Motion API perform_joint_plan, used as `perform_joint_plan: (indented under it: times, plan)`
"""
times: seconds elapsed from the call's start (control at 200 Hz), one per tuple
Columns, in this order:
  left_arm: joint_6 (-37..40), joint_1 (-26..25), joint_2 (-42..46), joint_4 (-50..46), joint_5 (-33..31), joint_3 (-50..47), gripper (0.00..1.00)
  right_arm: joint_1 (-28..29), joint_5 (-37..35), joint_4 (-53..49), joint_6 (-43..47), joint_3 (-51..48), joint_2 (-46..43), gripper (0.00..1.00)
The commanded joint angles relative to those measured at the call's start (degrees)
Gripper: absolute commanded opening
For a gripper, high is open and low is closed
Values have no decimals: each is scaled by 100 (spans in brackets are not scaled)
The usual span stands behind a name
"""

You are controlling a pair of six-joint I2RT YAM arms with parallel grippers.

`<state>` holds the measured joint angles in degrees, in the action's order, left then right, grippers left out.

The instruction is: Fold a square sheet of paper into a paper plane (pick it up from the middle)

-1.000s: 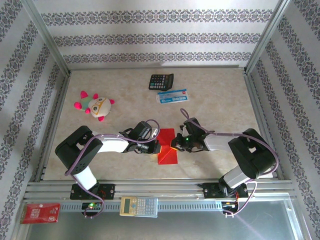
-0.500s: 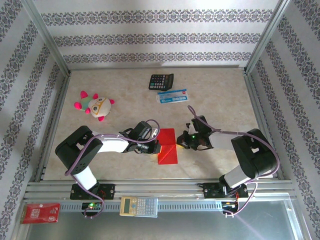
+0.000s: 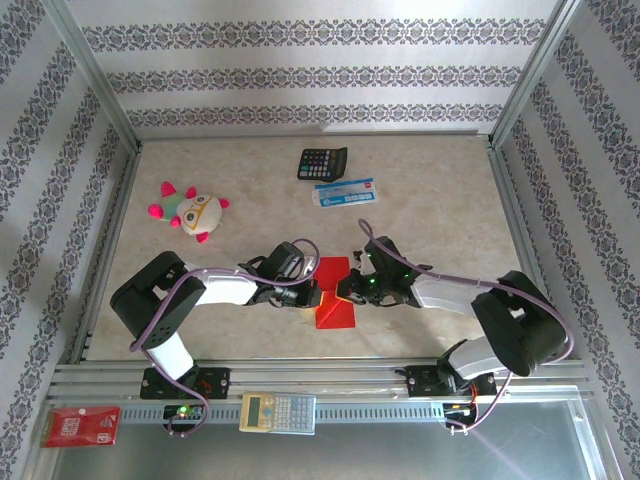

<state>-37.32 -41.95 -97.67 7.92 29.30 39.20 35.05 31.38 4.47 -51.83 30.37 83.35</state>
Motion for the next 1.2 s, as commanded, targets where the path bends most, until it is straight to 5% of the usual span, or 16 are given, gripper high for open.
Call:
perform_joint_plan:
  times: [0.0, 0.744, 1.194]
  plan:
    - [159, -104, -589, -1231, -963, -301, 0, 114, -131, 301, -176, 175, 327, 2]
    - [269, -102, -284, -1618, -991, -3, 0, 5, -226, 258, 163, -178, 872, 1]
    - [9, -103, 1462, -2422, -775, 358, 31, -46, -314, 286, 171, -406, 912, 0]
